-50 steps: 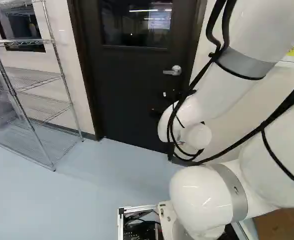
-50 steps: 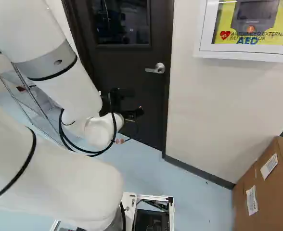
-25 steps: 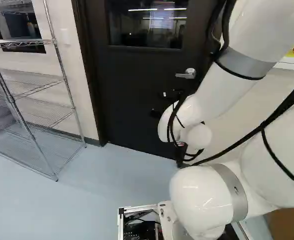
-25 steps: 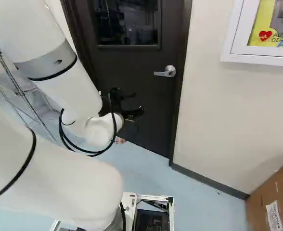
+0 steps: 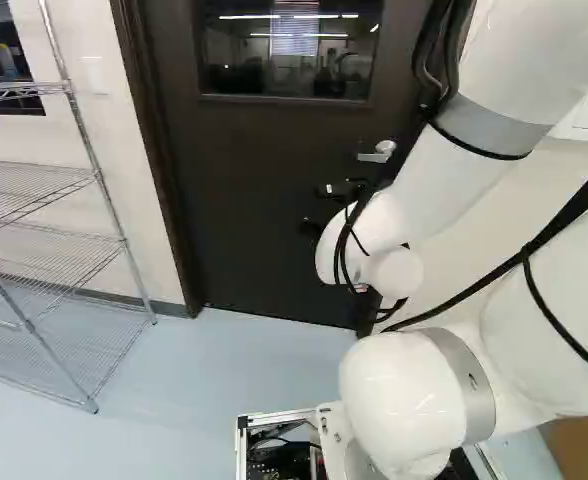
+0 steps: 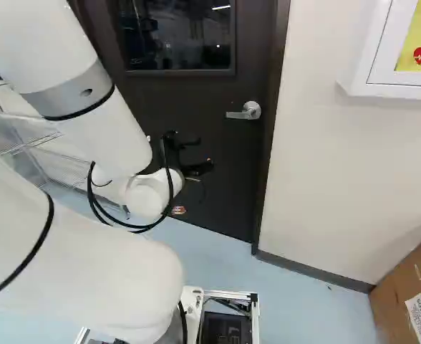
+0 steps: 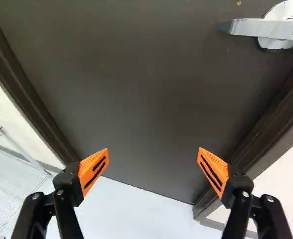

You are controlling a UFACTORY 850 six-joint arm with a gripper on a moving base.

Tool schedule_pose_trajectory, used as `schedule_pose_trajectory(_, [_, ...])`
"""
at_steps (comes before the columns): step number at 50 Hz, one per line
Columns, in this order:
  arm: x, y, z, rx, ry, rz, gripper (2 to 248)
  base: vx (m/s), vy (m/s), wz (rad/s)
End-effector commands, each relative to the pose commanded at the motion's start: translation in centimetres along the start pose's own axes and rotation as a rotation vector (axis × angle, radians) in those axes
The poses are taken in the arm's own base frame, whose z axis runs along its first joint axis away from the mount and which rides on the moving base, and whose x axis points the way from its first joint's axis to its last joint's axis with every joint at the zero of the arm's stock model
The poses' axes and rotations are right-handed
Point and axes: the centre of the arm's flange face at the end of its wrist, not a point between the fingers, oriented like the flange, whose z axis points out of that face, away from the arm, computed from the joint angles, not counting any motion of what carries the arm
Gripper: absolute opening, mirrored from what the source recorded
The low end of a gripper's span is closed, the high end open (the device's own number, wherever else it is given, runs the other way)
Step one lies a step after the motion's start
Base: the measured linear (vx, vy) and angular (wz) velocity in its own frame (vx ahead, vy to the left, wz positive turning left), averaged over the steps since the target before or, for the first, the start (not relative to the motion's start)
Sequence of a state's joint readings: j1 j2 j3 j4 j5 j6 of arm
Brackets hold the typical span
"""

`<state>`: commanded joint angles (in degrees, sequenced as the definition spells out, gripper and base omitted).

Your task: Open the door and move inside

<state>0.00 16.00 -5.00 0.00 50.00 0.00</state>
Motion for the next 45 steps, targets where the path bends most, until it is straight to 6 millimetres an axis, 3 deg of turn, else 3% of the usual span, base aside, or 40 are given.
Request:
schedule_pose_trajectory(13, [0.0, 0.0, 0.0, 0.0, 0.0, 0.0, 247, 0.15, 0.098, -0.33])
schedule_pose_trajectory(45, [1.1, 0.0, 0.7, 0.0, 0.018, 0.0, 247, 0.005, 0.004, -0.011])
